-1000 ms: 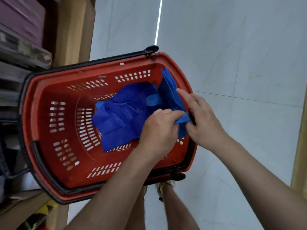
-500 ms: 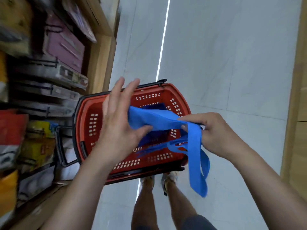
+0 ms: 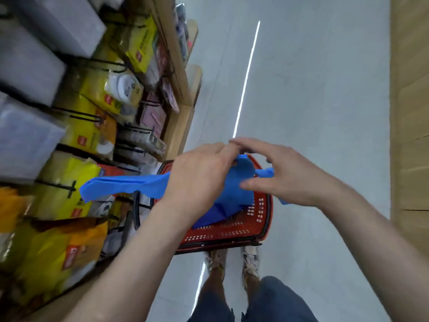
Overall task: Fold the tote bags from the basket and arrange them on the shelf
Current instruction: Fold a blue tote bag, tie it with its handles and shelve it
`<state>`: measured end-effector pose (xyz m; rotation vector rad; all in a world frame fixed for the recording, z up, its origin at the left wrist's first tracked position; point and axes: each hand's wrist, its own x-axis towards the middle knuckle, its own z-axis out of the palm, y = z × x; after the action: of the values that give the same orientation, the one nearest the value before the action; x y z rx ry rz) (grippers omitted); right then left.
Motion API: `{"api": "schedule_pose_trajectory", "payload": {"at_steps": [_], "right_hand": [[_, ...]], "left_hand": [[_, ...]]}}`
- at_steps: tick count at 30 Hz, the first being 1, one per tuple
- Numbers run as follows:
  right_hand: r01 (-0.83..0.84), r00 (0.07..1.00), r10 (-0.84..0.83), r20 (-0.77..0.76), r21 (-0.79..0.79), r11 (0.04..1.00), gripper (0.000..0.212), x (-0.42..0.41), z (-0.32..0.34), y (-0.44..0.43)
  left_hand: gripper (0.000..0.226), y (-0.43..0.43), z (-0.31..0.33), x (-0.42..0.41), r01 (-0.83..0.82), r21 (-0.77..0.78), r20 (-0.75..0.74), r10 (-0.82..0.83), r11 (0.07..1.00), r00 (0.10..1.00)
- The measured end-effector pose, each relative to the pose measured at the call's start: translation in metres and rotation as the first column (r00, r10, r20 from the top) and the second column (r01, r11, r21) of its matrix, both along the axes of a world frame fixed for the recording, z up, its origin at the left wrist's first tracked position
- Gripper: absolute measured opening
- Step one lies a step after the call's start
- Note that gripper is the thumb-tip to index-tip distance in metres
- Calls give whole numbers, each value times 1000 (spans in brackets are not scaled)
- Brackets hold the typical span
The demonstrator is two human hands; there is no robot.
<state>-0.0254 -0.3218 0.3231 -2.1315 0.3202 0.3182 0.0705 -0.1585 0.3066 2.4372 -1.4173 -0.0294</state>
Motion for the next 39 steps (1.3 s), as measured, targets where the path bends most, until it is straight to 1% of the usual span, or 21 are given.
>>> {"api": "schedule_pose_trajectory", "payload": {"at_steps": [2,3,5,7,9,11,13,16,19,21,22,24,26,27,28,29,31,32,34,36,39], "right_hand": [[64,988,-64,140,6,998,27,6,3,21],[102,978,-105,181,28,994,20,7,6,23],[123,966,-140,216,90,988,25,8,21,23],[115,965,-148,215,159,981,19,9,38,18],[108,968,-158,194,247,963,20,11,55,14],[116,974,-177,144,354,928,19,13,69,12],[113,976,-173,128,380,918,15,15,77,17],[138,971,-191,142,320,938,12,18,77,38],[127,965,-183,190,275,953,9,23,80,74],[57,964,-122,235,264,963,10,24,86,105],[2,964,-75,255,273,962,12,22,90,123],[-138,952,36,304,322,937,15,12,102,164],[-309,912,186,366,314,898,14,-5,116,211],[-402,873,275,403,276,873,18,-16,123,234],[-490,826,362,433,233,840,22,-29,130,259],[-574,771,449,452,187,798,24,-45,138,284],[-723,644,602,472,117,681,27,-81,154,333],[-781,580,662,474,93,618,28,-101,161,356],[-853,483,730,483,70,518,24,-136,166,396],[-871,409,734,543,-7,490,16,-168,166,435],[-792,352,610,710,-122,598,43,-202,160,475]], "left_hand": [[17,10,27,-11,-47,-55,-22,46,997,999],[19,17,40,-16,-117,-68,-68,113,991,991],[31,39,56,-24,-310,-51,-183,296,949,937],[37,67,63,-34,-464,91,-208,473,881,856],[22,101,65,-48,-619,185,-170,645,763,745],[8,133,71,-71,-753,181,-205,774,632,600],[9,156,83,-97,-822,127,-276,816,555,508],[19,177,113,-135,-879,-17,-445,784,476,433],[15,200,142,-173,-936,-177,-533,770,305,352],[13,225,156,-198,-959,-203,-563,778,195,278],[11,242,160,-212,-975,-165,-568,793,152,220],[7,280,164,-244,-995,52,-487,872,90,53],[9,313,166,-282,-936,350,-203,974,-27,-104],[15,324,166,-301,-921,377,-88,986,-96,-138],[25,332,167,-319,-949,289,-58,987,-125,-148],[35,335,169,-334,-985,129,-126,984,-112,-129],[54,329,181,-357,-981,-184,-399,917,-64,15],[66,327,185,-366,-967,-252,-486,870,-44,87],[84,333,184,-383,-957,-283,-553,827,-70,103],[76,363,183,-410,-912,-352,-574,818,-211,32],[44,418,190,-471,-858,-415,-595,804,-301,6]]}}
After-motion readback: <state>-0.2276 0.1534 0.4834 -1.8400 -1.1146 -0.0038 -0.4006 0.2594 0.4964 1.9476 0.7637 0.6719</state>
